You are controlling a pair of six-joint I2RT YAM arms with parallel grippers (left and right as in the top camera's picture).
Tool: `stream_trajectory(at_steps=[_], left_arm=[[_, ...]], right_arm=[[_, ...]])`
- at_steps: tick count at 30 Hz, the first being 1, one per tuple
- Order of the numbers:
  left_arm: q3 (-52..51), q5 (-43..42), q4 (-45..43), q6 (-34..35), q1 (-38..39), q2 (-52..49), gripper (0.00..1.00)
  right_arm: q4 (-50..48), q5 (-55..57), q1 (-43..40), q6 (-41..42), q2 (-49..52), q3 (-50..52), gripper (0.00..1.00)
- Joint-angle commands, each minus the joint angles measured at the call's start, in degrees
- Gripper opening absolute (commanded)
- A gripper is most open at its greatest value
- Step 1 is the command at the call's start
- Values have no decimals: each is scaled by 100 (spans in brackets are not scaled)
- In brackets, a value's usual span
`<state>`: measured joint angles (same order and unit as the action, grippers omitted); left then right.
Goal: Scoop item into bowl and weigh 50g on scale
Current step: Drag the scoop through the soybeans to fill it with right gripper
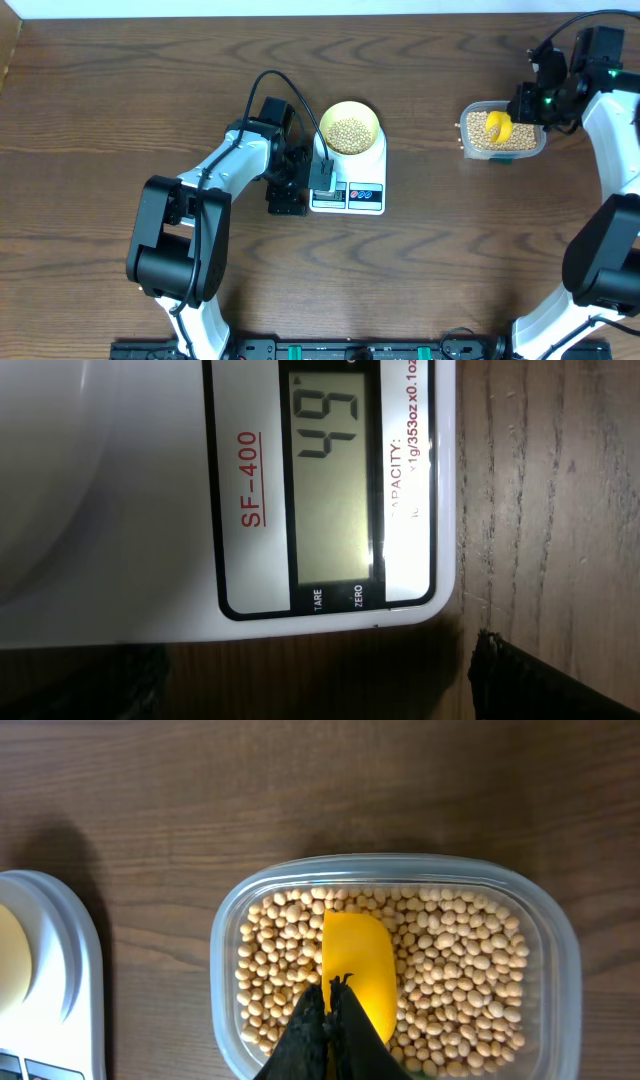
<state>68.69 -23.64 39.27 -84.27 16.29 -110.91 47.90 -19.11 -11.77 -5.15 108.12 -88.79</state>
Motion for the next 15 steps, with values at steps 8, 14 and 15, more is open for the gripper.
stream_trajectory(at_steps=[8, 14, 15], left_arm=[[-66, -116, 33, -79, 50, -66, 98], [-66, -116, 33, -79, 50, -68, 98], [-66, -116, 33, -79, 50, -66, 98]], right_arm=[[-48, -835, -251, 133, 83, -31, 1], [105, -1784, -798, 299, -22, -31, 1], [173, -1952, -894, 299, -22, -31, 1]])
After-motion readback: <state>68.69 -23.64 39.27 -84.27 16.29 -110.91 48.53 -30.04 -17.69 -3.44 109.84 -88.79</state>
